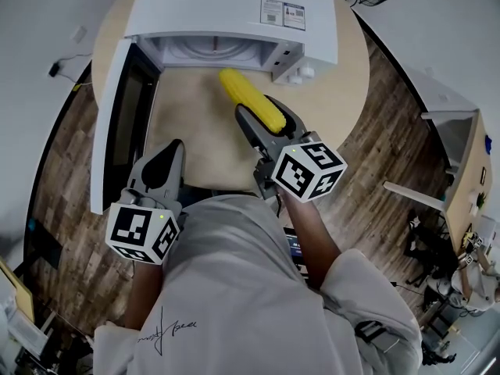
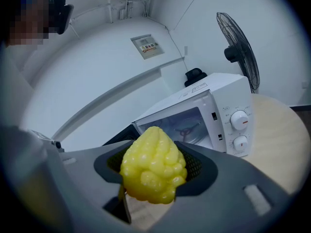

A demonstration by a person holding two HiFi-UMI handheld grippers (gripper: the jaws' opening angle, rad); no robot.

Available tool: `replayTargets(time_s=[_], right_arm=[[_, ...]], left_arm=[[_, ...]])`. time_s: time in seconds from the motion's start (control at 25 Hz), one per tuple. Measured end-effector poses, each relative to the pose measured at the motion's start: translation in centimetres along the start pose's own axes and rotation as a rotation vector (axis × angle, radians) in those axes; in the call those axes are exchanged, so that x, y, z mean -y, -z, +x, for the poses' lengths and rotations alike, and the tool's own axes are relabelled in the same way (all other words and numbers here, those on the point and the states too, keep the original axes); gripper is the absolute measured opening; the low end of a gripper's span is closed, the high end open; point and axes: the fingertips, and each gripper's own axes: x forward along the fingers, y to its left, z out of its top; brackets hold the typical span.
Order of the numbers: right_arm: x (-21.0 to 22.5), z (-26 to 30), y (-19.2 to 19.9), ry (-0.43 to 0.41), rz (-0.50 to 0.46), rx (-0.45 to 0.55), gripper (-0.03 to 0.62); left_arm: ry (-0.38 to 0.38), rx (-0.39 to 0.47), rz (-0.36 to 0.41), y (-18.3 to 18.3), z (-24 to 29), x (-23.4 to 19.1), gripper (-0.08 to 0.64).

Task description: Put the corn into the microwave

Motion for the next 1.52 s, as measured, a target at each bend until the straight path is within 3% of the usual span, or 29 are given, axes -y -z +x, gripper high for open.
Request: replayTargets(time_s=[0.36,1.52], right_arm=[[1.1,2.0,0.6,0.012,0.012,-0.029,0.260],[5.6,8.2,2.0,0.105,-0.005,-0.083,0.259]], left_arm=[[-0.026,-0.032,0.078,-0.1,0.6,-0.8,-0.006],[-0.010,-0.081,0.022,0.6,1.5,-3.0,-0.006]])
